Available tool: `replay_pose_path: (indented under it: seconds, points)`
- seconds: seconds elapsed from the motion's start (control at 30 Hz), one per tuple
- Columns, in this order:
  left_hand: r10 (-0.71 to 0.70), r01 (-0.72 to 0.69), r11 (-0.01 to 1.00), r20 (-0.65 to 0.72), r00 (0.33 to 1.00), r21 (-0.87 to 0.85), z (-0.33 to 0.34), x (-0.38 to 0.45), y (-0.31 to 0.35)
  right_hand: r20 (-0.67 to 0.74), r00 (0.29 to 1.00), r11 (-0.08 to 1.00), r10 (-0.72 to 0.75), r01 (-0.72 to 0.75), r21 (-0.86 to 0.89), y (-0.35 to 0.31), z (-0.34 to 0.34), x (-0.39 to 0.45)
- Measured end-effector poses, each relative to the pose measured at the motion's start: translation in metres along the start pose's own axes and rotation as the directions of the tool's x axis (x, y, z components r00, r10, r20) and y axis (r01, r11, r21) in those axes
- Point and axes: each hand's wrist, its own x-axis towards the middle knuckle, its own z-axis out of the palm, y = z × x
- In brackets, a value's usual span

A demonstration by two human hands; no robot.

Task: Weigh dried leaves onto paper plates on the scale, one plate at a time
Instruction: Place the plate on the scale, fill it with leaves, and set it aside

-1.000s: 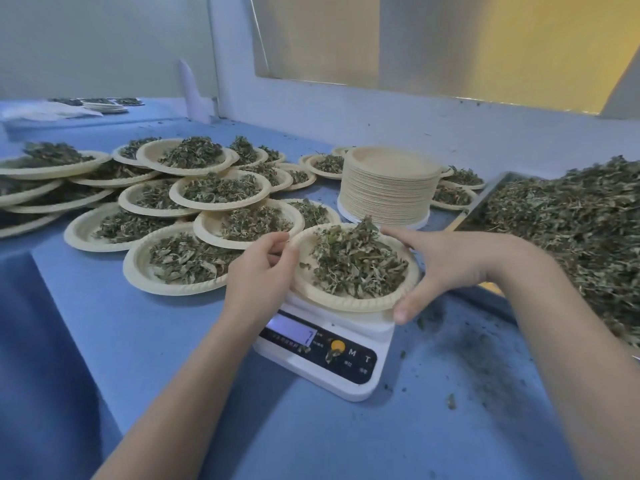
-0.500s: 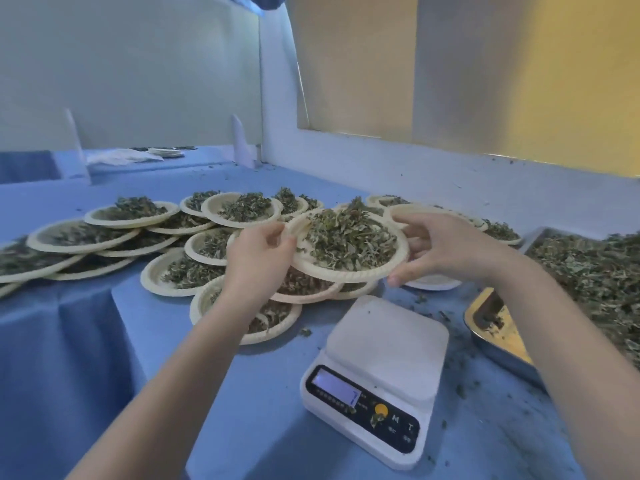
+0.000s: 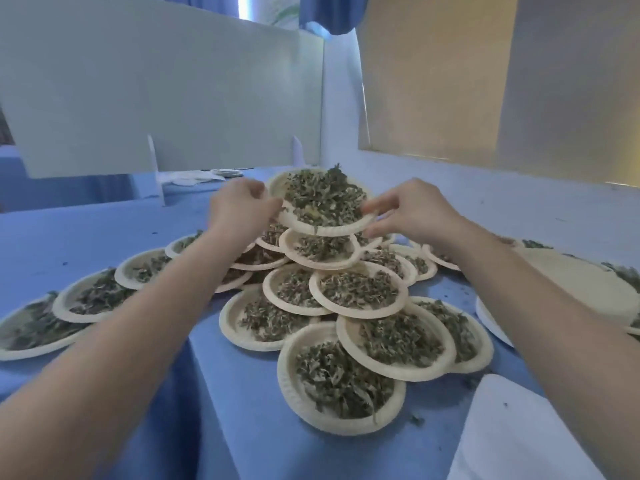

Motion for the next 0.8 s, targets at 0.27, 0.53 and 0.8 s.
replay_pose_path:
  seconds: [0.27,0.53,0.8]
  points:
    - [-0.215,0.213,0.975,-0.026,0.976,-0.055,-0.024,0.137,-0.067,0.191,0.981,1.000,0.013,-0.016,0.016,-0.032,0.076,0.159]
    - [-0.391,0.402,0.913,0.128,0.911,-0.074,-0.016,0.242,-0.130,0.332,0.938,0.995,0.101,-0.089,-0.050,-0.039,0.138,0.265]
    - [-0.490,0.447,0.870,0.271,0.828,0.208,-0.011,0.312,-0.210,0.421,0.875,0.970,0.238,-0.191,-0.151,-0.042,0.211,0.348]
